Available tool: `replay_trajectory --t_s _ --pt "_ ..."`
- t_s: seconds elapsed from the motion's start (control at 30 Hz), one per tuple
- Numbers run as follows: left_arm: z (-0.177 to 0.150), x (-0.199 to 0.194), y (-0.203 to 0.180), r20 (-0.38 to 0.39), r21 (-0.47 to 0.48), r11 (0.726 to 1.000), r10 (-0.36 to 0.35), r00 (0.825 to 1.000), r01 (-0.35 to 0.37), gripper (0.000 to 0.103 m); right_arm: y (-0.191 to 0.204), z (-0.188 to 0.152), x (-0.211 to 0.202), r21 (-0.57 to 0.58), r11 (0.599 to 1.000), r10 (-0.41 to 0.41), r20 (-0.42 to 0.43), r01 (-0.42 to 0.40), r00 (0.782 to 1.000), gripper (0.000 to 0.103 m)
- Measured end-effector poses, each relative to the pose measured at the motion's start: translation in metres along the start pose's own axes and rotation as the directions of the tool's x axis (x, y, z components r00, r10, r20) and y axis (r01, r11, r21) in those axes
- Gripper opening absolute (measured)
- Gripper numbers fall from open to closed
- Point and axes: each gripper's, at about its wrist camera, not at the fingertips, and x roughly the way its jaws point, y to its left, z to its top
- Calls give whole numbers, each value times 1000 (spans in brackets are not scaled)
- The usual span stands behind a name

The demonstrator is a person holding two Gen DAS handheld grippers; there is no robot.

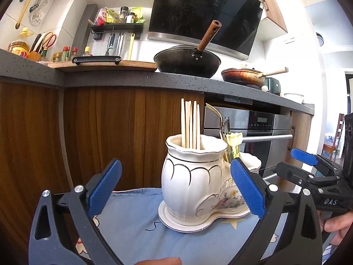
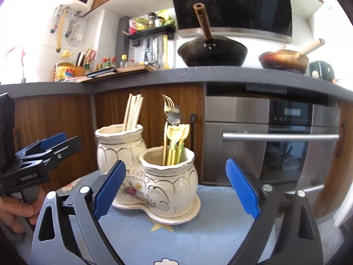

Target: Organize utensils

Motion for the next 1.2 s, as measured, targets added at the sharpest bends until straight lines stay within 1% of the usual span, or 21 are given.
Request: replay_trajectory --t_s 0.23,0.47,1.2 --pt "-1 -2 0 9 9 1000 14 1000 -14 98 4 -1 -7 -18 1000 -4 29 4 1000 92" --pt "-1 -5 -6 20 36 999 13 1000 -14 98 6 -1 -8 -23 1000 -1 30 1 1000 93" --pt "0 -2 -6 11 34 999 12 1000 -13 98 9 -1 -8 -23 1000 2 28 -1 1000 94"
